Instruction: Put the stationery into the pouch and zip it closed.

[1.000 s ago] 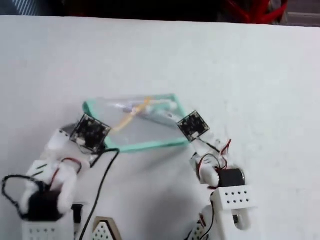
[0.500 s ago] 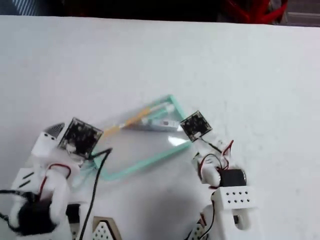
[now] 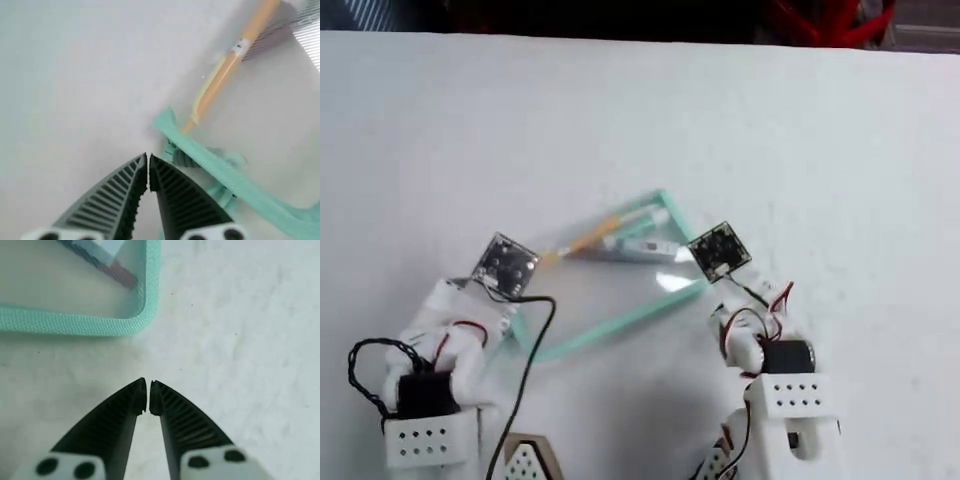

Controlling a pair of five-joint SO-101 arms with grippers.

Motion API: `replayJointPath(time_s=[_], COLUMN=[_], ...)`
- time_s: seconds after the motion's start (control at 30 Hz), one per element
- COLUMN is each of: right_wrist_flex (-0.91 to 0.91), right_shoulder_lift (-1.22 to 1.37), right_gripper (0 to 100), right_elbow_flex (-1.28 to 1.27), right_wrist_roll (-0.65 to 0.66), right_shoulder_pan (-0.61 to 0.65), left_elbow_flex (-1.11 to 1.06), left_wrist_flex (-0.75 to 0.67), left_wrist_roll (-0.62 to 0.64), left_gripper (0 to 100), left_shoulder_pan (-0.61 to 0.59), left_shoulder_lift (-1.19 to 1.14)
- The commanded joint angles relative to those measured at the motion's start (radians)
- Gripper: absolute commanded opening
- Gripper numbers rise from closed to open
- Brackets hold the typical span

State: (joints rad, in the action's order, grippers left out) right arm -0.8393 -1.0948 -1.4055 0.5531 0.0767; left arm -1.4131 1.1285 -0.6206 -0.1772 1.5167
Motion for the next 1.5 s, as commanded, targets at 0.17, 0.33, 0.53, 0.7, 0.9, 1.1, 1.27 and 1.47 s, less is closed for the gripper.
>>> replayJointPath(time_s=[0.17, 0.33, 0.53, 0.7, 0.9, 1.1, 1.27, 1.47], right_wrist_flex=[0.012, 0.015, 0.015, 0.015, 0.016, 0.016, 0.016, 0.016], right_shoulder_lift=[-0.012, -0.012, -0.012, -0.012, -0.012, -0.012, -0.012, -0.012], right_gripper=[1.9, 1.9, 1.9, 1.9, 1.9, 1.9, 1.9, 1.9], right_elbow_flex=[-0.006, -0.009, -0.009, -0.009, -0.009, -0.009, -0.009, -0.009], right_wrist_roll=[-0.006, -0.003, -0.002, -0.002, -0.002, -0.002, -0.002, -0.002], right_shoulder_pan=[-0.010, -0.010, -0.012, -0.012, -0.012, -0.013, -0.015, -0.015], left_elbow_flex=[0.390, 0.891, 0.896, 0.781, 0.703, 0.704, 0.858, 1.117], left_wrist_flex=[0.155, 0.488, 0.437, 0.187, 0.064, -0.071, -0.095, -0.098], left_wrist_roll=[0.239, 0.299, 0.293, 0.292, 0.279, 0.339, 0.434, 0.457], left_gripper=[3, 3, 3, 3, 3, 3, 3, 3], left_shoulder_pan=[0.028, 0.054, -0.004, -0.068, -0.042, 0.071, 0.176, 0.283], left_shoulder_lift=[-0.242, -0.616, -1.029, -1.191, -1.282, -1.409, -1.508, -1.644])
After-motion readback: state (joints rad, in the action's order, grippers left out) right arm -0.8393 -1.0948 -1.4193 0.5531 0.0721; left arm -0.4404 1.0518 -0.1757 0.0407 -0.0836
